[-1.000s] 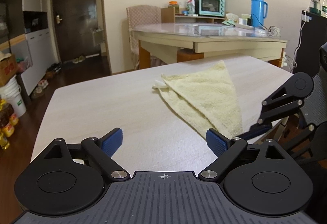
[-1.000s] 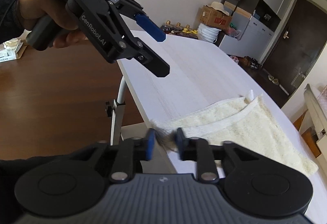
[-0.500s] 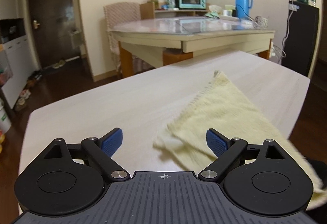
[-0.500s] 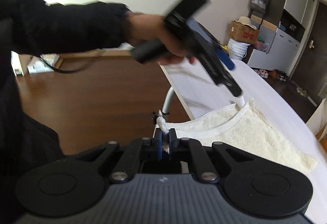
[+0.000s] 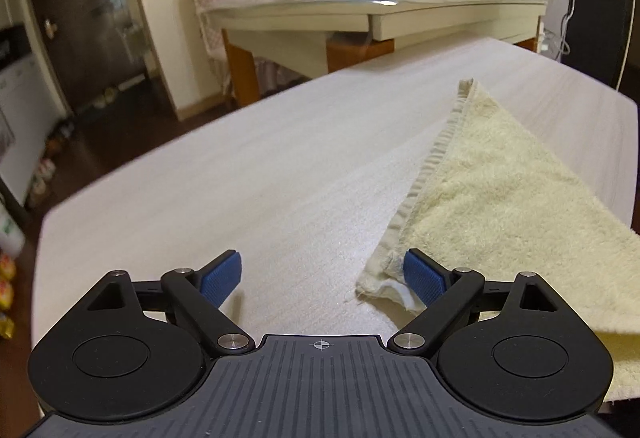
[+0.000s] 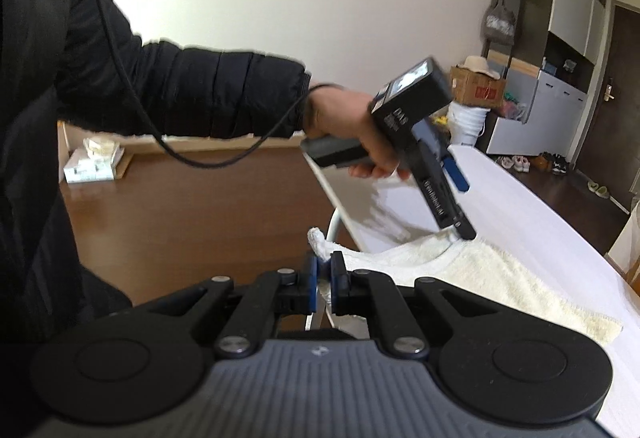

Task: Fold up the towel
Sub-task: 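Grasp the tagged tip of the towel triangle with the right gripper, then lift the tip with the right gripper, fold it over the towel, open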

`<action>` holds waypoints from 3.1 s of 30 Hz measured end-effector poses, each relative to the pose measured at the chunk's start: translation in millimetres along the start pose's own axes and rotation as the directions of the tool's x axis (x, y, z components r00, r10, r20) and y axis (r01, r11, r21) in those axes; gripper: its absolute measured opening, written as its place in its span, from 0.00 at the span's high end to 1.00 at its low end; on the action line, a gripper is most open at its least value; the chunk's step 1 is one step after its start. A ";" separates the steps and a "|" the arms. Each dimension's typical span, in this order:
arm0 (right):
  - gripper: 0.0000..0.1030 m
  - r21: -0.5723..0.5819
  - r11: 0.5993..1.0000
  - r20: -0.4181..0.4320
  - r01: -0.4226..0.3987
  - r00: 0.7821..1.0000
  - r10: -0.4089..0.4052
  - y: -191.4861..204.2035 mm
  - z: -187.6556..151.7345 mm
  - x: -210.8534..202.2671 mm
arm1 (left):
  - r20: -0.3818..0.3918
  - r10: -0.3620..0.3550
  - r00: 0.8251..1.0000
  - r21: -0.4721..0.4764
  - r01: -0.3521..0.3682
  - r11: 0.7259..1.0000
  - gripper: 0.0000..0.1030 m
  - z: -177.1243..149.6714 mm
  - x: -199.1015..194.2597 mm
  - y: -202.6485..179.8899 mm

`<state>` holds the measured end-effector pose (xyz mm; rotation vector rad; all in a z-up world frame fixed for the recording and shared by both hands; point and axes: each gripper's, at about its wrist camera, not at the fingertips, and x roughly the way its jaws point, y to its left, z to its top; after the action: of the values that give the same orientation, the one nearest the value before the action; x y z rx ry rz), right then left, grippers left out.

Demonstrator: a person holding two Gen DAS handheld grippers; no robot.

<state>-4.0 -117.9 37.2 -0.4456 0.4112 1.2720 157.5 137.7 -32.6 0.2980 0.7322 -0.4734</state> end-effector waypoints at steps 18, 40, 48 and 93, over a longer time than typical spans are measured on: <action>0.94 0.453 0.880 0.139 0.143 0.964 -0.228 -176.6 -25.8 -26.5 | 0.065 -0.036 0.997 -0.154 0.046 0.987 0.13 17.9 -12.1 36.7; 0.80 0.741 0.618 -0.056 0.263 0.941 -0.333 -256.0 -107.5 -19.7 | 0.088 -0.033 0.996 -0.087 0.040 0.995 0.13 15.2 -1.5 -0.8; 0.80 0.719 0.642 -0.073 0.268 0.947 -0.313 -240.1 -109.3 -22.7 | 0.069 0.004 0.998 -0.053 0.000 0.999 0.09 11.1 7.9 -4.8; 0.82 0.409 0.826 -0.232 0.388 0.920 -0.317 -229.8 -55.9 27.8 | 0.087 0.066 0.994 0.024 -0.068 0.997 0.02 30.0 32.8 11.7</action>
<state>222.7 -178.5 -3.7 -0.2091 0.7022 0.7469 201.7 125.0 -33.2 0.3242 0.6306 -0.4300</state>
